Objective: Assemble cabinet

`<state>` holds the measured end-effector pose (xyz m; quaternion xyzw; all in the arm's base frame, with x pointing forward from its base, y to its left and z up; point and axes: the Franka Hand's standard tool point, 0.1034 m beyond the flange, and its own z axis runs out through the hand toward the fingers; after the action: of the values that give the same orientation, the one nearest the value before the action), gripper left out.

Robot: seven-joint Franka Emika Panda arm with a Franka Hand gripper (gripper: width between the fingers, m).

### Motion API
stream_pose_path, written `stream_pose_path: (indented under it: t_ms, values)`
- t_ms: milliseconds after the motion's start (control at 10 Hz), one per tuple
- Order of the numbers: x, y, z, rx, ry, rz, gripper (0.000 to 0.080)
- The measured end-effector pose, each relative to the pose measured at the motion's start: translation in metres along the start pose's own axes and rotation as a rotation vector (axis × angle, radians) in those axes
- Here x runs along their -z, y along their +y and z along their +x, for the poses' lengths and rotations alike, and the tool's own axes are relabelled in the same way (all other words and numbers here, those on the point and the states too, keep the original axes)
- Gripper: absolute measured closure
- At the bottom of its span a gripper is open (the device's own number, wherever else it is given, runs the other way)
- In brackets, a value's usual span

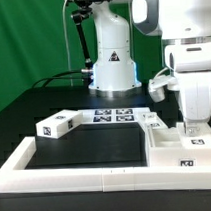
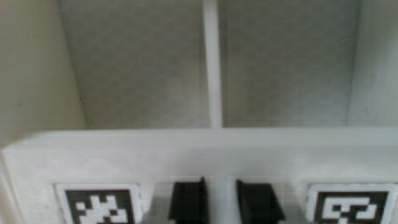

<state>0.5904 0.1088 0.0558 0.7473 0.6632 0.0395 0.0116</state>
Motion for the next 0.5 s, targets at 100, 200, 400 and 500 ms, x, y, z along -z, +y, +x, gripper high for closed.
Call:
stream_pose_path:
  t_ms: [100,200,400,500]
  values:
    - [0.0,0.0,0.0,0.0,0.0,0.0,0.0569]
    - [0.0,0.0,0.0,0.0,0.0,0.0,0.0422]
    - [0.0,0.0,0.0,0.0,0.0,0.0,0.0233]
    - [0.0,0.0,0.0,0.0,0.0,0.0,0.0069]
